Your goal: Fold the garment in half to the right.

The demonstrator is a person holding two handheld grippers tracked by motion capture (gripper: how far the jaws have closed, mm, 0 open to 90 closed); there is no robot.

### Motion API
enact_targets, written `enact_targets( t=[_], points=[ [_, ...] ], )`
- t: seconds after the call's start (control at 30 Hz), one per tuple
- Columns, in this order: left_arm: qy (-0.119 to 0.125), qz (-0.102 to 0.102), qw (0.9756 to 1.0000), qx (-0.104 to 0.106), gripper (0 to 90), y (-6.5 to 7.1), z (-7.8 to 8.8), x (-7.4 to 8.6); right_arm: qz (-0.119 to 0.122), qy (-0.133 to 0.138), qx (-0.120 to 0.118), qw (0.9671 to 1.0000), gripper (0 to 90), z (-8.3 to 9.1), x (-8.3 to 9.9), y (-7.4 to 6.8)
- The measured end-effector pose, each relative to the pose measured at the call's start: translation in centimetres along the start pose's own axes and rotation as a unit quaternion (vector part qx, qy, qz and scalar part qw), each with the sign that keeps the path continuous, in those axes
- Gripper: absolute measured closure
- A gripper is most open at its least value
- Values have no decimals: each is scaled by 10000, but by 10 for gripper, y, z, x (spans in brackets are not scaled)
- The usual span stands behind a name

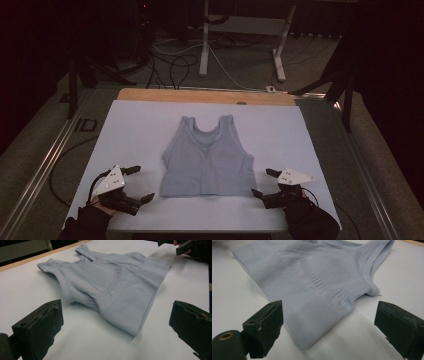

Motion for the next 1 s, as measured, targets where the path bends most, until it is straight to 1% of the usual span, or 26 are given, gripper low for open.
enact_targets(
  t=[0.17,0.27,0.33,0.4,0.43,0.47,0.5,0.6,0.67,0.77,0.8,1.0],
  points=[
    [-8,-21,10000,10,5,1,-1,0,103,19,-9,9999,86,0,-1,-3],
    [5,-44,10000,12,5,2,-1,-1,44,13,-26,10000,86,0,-2,-4],
    [-13,-47,10000,28,5,2,-1,-2,72,11,-45,10000,86,-1,-1,-4],
    [-80,-99,9999,62,5,3,-3,-4,99,-5,-49,9999,86,-1,-1,-5],
    [-80,-99,9999,62,5,3,-3,-4,85,-1,-53,9999,86,-1,-1,-5],
    [-86,-142,9998,99,5,5,-3,-6,103,-6,-58,9999,86,-2,-1,-5],
    [-86,-142,9998,99,5,5,-3,-6,147,-27,-54,9999,86,-2,-1,-5],
    [-84,-170,9997,136,5,7,-3,-7,89,-39,-82,9999,86,-4,-2,-7],
    [-83,-133,9997,163,5,7,-4,-7,131,-53,-85,9999,86,-5,-2,-6],
    [-78,-118,9997,196,5,8,-4,-7,128,-58,-76,9999,86,-5,-2,-6],
    [-104,-117,9997,201,5,9,-5,-6,77,-47,-80,9999,86,-4,-2,-7],
    [-142,-135,9995,247,5,11,-6,-8,22,-40,-80,10000,86,-2,-3,-7]
  ],
)
Point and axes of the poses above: each handheld gripper's, and its own axes: z roughly backward along the jaws, x roughly out of its underside, y roughly to its right, the point moved 6 cm from there along -z, roughly forward along the jaws, and after that the axes turned 4 degrees about x, right-handed, at the moved point
